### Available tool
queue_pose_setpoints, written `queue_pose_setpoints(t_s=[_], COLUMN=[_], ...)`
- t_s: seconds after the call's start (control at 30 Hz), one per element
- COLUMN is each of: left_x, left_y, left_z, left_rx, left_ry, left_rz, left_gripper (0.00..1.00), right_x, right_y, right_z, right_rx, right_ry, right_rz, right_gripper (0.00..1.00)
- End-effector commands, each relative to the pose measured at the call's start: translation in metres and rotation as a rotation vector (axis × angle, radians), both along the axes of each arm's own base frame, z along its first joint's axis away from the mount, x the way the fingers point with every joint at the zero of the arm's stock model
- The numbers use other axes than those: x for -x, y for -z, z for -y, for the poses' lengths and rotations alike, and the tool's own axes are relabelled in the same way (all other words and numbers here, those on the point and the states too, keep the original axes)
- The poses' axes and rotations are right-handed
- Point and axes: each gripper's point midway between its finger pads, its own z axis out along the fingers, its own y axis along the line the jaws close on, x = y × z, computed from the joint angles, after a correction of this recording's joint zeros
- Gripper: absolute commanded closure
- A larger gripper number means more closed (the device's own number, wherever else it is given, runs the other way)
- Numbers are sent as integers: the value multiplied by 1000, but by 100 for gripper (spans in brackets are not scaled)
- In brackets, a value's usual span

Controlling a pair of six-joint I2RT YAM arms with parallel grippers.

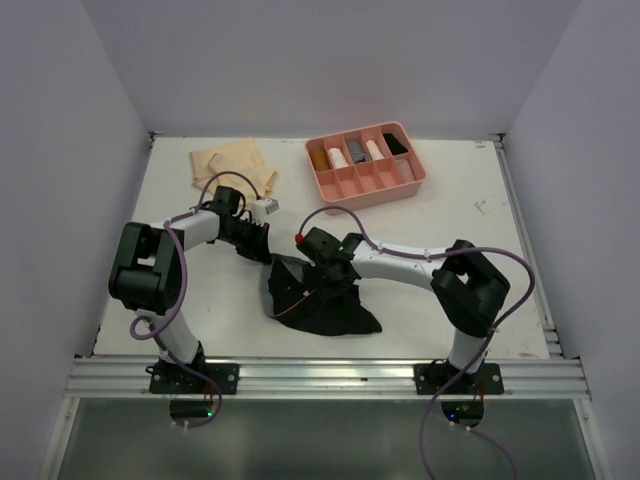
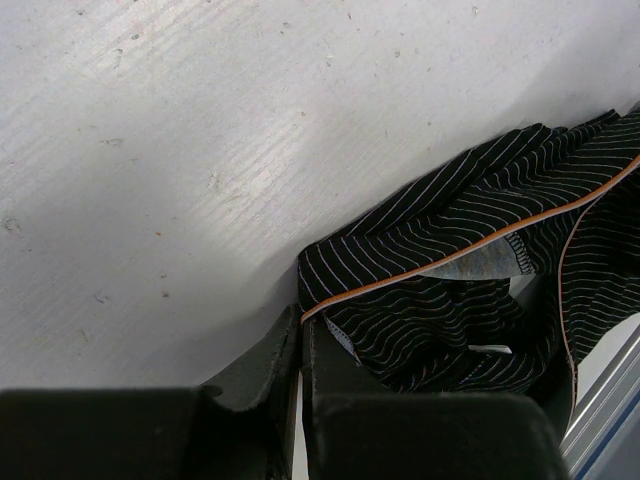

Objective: Roll the underwear
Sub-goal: Flatten the underwear

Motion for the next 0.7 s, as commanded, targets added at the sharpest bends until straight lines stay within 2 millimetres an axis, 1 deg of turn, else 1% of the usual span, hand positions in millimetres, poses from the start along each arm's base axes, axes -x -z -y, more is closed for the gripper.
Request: queue_pose_setpoints(t_s=[0.0,0.1,0.13,0.17,0.2,0.23,0.27,0.3,0.37,0.4,0.47,0.5,0.6,0.63,0.67], left_x=[0,1,0,0,0,0,0,0,1,0,0,0,0,-1,-1], left_y=[10,10,10,10,11,11,11,11,11,11,10,10,9,9,9], left_z=[-7,-8,-8,-8,-8,-8,-8,-8,-8,-8,-8,-8,-8,-9,-9], left_rx=[-30,-29,-29,-29,-29,-29,-30,-30,-29,-30,-30,-30,-30,-30,-30], left_ry=[0,-1,-1,0,2,2,3,4,5,6,7,7,8,7,7], left_rz=[-17,-21,-21,-18,-19,-19,-21,-20,-22,-22,-20,-19,-18,-17,-17], left_gripper=[94,93,93,93,93,93,93,93,93,93,93,93,93,93,93], right_x=[-12,-10,-8,-7,-5,-2,-1,-1,3,2,3,5,7,7,8], right_y=[7,13,15,16,16,18,16,11,5,-7,-19,-36,-64,-82,-90], right_z=[-2,-2,-1,-2,-3,-2,-4,-4,-4,-5,-4,-7,-10,-12,-14], right_rx=[17,28,26,19,13,8,-5,-18,-37,-63,-85,-132,-192,-237,-260], right_ry=[-16,-29,-35,-40,-46,-52,-56,-60,-65,-73,-73,-84,-89,-87,-92], right_rz=[47,32,24,20,15,3,2,10,8,27,42,55,80,105,113], right_gripper=[60,65,71,74,83,88,93,100,100,100,100,100,100,100,100])
